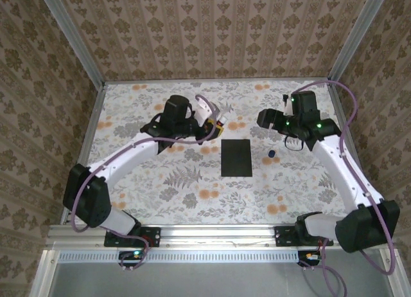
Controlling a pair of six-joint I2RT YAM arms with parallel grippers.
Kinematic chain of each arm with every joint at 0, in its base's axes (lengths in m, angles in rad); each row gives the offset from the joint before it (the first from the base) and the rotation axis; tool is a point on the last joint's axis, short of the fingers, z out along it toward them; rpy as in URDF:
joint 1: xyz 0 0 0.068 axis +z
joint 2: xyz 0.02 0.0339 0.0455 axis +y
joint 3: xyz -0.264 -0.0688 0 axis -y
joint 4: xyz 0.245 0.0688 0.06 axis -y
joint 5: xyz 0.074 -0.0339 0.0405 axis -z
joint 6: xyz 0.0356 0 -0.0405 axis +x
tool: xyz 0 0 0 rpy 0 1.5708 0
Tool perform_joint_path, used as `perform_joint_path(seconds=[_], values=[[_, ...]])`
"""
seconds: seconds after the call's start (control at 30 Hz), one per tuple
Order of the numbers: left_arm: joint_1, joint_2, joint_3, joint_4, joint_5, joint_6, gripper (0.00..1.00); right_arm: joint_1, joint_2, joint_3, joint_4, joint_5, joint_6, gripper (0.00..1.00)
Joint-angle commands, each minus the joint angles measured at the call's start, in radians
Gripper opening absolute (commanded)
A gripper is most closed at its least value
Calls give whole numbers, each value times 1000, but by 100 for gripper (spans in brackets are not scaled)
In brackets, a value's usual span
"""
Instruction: Place the letter into the envelope and seal it
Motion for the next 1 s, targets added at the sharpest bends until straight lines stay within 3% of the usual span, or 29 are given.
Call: perform_joint_path(seconds=[0.0,0.17,0.33,0.67,0.97], values=[[-48,-41,-52,-30,-204,172,0,-23,33,59,-116,-15,15,90],[-129,-55,-75,-43,-359,243,0,-37,112,63,-164,-7,-17,89],[-177,-57,-86,-38,-437,274,0,-39,126,19,-135,10,-26,88],[-238,-48,-96,-23,-518,298,0,-48,206,-16,-99,-2,-48,86],[-242,-6,-61,-94,-485,293,0,-66,277,3,-185,33,-100,81]])
